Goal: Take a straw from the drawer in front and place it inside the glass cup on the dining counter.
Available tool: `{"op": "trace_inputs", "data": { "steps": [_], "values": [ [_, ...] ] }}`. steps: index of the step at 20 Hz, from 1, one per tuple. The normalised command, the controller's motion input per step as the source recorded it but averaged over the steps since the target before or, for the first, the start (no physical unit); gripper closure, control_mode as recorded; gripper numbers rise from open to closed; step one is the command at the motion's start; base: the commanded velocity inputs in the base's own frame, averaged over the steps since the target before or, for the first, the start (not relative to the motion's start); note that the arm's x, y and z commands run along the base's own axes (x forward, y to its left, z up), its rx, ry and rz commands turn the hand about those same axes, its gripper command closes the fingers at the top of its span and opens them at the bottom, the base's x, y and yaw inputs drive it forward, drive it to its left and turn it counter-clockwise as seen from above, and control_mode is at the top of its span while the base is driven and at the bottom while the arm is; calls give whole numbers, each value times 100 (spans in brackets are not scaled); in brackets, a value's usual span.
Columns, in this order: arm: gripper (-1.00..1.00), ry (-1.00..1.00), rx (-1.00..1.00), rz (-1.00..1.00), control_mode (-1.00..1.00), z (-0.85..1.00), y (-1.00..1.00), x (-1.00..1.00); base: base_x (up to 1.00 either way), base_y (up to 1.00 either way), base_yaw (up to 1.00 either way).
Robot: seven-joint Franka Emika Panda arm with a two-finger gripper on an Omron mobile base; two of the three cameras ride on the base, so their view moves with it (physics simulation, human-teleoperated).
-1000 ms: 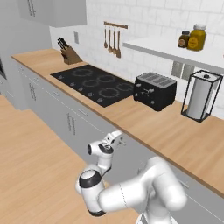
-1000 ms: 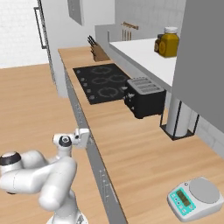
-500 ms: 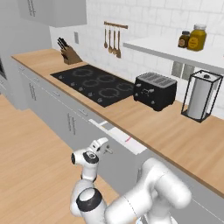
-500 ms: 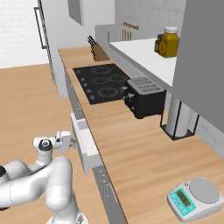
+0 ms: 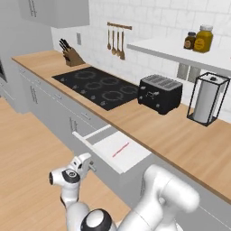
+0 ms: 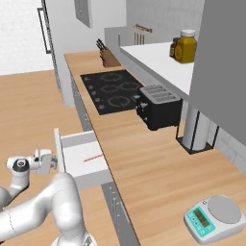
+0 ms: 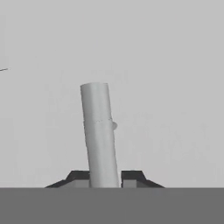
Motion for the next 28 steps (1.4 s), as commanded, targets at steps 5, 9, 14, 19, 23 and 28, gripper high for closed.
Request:
{"op": "trace_inputs", "data": {
  "steps": [5, 9, 14, 19, 23, 28],
  "values": [
    [-100, 19, 4, 0, -100, 0, 90, -43, 0, 0, 0],
    [-100, 27, 23, 0, -100, 26, 37, -42, 0, 0, 0],
    [-100, 13, 34, 0, -100, 83, 6, -67, 0, 0, 0],
    [-100, -3, 31, -3, -100, 100, -84, -59, 0, 0, 0],
    [-100, 0, 32, -7, -100, 91, -100, -6, 0, 0, 0],
    [-100, 1, 29, -4, -100, 64, -99, 26, 0, 0, 0]
  ]
}}
